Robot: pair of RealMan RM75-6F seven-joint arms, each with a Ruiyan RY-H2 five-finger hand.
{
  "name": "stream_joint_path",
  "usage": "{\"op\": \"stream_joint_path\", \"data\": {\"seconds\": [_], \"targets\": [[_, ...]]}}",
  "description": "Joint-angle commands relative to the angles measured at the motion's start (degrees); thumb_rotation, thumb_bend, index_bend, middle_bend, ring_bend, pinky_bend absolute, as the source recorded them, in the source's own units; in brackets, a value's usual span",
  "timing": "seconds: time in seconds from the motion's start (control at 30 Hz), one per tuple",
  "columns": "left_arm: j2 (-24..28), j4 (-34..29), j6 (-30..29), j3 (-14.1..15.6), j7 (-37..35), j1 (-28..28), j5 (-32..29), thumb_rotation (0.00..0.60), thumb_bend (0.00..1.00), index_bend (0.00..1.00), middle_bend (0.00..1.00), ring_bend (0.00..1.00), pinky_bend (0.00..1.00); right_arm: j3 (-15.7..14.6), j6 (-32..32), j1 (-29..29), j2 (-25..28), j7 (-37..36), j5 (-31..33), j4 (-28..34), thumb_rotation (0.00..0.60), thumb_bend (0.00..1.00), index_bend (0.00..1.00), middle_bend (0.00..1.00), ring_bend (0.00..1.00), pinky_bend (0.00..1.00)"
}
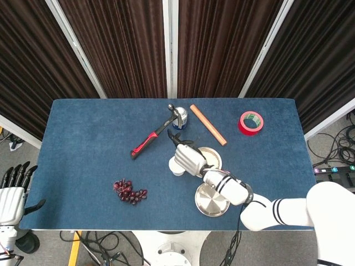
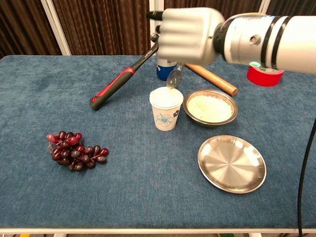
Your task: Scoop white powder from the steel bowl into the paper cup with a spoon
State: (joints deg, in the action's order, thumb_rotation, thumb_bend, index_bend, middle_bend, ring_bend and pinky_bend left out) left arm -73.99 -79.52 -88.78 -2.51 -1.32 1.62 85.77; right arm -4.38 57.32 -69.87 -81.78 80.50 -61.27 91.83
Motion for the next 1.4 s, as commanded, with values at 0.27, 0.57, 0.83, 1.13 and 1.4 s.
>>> {"op": "stream_joint_path", "data": {"seconds": [0.27,0.57,0.83,1.13,1.4], "targets": [[0.45,-1.0,-0.15,-0.1,1.16,0.35,0.51,0.6,0.07,0.18,0.15,0.04,0.05,-1.79,9.55,14.59,6.33,-30.16,-10.47,3.59,0.6,0.33,0.64,0.57,0.26,0.0],[1.69,-3.66,-0.47,-0.21,3.35,0.68,1.09,0.6,0.07,0.18,0.15,0.04,0.05,-7.34,11.81,24.68,7.13,-52.02,-20.15,1.1,0.6,0.33,0.64,0.57,0.26,0.0],[2.39,-5.56,-0.85,-0.04,4.75,0.49,1.25,0.6,0.07,0.18,0.15,0.04,0.05,-9.78,10.79,30.47,0.62,-62.89,-26.27,-7.22,0.6,0.33,0.63,0.57,0.25,0.0],[2.1,-5.1,-0.87,0.16,4.29,0.24,1.08,0.6,0.07,0.18,0.15,0.04,0.05,-8.47,10.42,34.2,-7.17,-64.93,-29.73,-16.37,0.6,0.33,0.59,0.54,0.22,0.0],[1.63,-4.0,-1.09,0.37,3.18,-0.09,1.03,0.6,0.07,0.18,0.15,0.04,0.05,-7.48,9.49,36.15,-8.11,-62.37,-30.65,-16.71,0.6,0.33,0.34,0.38,0.12,0.0]]}}
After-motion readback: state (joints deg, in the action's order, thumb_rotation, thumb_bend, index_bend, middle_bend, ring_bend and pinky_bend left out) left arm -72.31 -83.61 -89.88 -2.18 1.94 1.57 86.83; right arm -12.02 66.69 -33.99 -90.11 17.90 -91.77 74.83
